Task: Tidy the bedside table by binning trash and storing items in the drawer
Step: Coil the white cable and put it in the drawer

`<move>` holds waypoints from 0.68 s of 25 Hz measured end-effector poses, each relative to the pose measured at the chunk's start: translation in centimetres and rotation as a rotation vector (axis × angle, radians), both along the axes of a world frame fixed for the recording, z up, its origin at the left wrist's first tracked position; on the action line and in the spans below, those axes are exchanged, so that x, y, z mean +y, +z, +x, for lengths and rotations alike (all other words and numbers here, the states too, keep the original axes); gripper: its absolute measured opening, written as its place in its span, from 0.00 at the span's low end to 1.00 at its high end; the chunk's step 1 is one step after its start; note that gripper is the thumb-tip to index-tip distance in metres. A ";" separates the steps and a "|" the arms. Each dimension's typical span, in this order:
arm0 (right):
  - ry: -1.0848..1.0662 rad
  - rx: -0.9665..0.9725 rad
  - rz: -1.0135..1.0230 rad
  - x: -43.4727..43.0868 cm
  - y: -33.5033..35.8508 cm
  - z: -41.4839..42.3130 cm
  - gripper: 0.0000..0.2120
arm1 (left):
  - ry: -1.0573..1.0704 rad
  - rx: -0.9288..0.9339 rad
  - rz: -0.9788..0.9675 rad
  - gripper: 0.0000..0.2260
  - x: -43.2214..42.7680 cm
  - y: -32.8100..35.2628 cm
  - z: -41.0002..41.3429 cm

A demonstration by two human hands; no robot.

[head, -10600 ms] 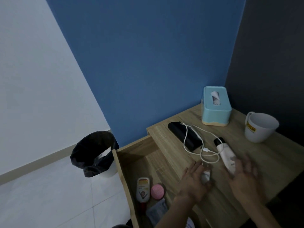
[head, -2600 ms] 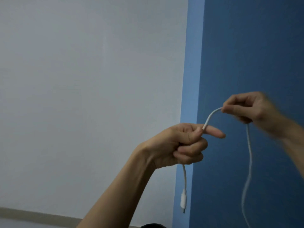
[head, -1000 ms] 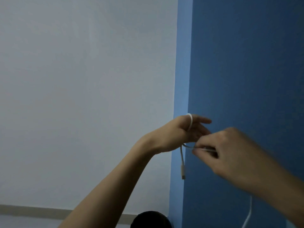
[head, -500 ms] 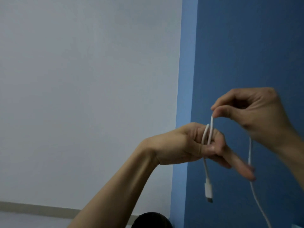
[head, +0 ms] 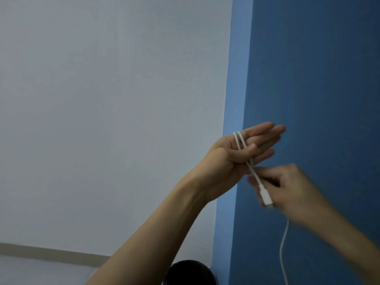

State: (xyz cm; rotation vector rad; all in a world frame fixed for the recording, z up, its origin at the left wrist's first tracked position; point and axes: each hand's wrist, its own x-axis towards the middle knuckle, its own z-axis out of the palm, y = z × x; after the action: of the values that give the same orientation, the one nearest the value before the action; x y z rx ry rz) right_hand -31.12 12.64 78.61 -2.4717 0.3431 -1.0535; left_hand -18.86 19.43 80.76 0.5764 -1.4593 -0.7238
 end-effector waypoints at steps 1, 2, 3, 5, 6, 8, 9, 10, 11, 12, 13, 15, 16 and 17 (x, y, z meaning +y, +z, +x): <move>0.013 0.054 -0.018 -0.4 0.0 -0.8 0.10 | 0.056 0.021 0.002 0.20 -0.1 0.0 0.3; 0.016 0.105 -0.138 -0.1 -0.1 -0.5 0.10 | 0.121 0.002 0.012 0.20 -0.1 -0.1 0.7; -0.015 0.160 -0.213 0.1 0.0 -1.0 0.11 | 0.180 -0.051 0.033 0.20 -0.2 -0.2 0.9; -0.103 0.252 -0.434 0.0 0.4 -1.3 0.13 | 0.275 -0.209 0.073 0.19 -0.3 -0.4 1.1; -0.134 0.208 -0.477 -0.2 1.0 -1.9 0.13 | 0.304 -0.298 0.078 0.18 -0.3 -0.6 1.1; -0.179 0.160 -0.617 0.0 2.2 -3.1 0.10 | 0.335 -0.468 0.080 0.16 0.0 -0.6 0.8; -0.171 0.121 -0.652 0.1 2.7 -3.5 0.08 | 0.351 -0.534 0.084 0.14 0.2 -0.5 0.6; -0.128 0.075 -0.648 0.4 3.1 -3.8 0.07 | 0.353 -0.583 0.090 0.12 0.4 -0.4 0.5; -0.081 0.012 -0.623 0.7 3.6 -4.0 0.06 | 0.324 -0.612 0.094 0.11 0.6 -0.4 0.4; -0.031 -0.044 -0.592 0.7 4.0 -4.2 0.05 | 0.272 -0.625 0.097 0.12 0.7 -0.5 0.2; 0.002 -0.092 -0.566 0.8 4.4 -4.2 0.05 | 0.211 -0.631 0.100 0.13 1.0 -0.5 0.2; 0.011 -0.179 -0.519 0.5 4.8 -3.8 0.05 | 0.109 -0.625 0.120 0.14 1.3 -0.6 0.3; 0.036 -0.214 -0.451 0.4 5.0 -3.5 0.04 | 0.063 -0.609 0.131 0.12 1.4 -0.6 0.3; 0.070 -0.240 -0.384 0.3 5.2 -3.3 0.05 | 0.012 -0.582 0.128 0.11 1.4 -0.6 0.3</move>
State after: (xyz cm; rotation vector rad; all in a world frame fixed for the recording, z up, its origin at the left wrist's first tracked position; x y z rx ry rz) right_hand -34.37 12.90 83.78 -2.6158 -0.0248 -1.4822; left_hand -18.58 20.82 80.12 0.9470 -1.9489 -0.6723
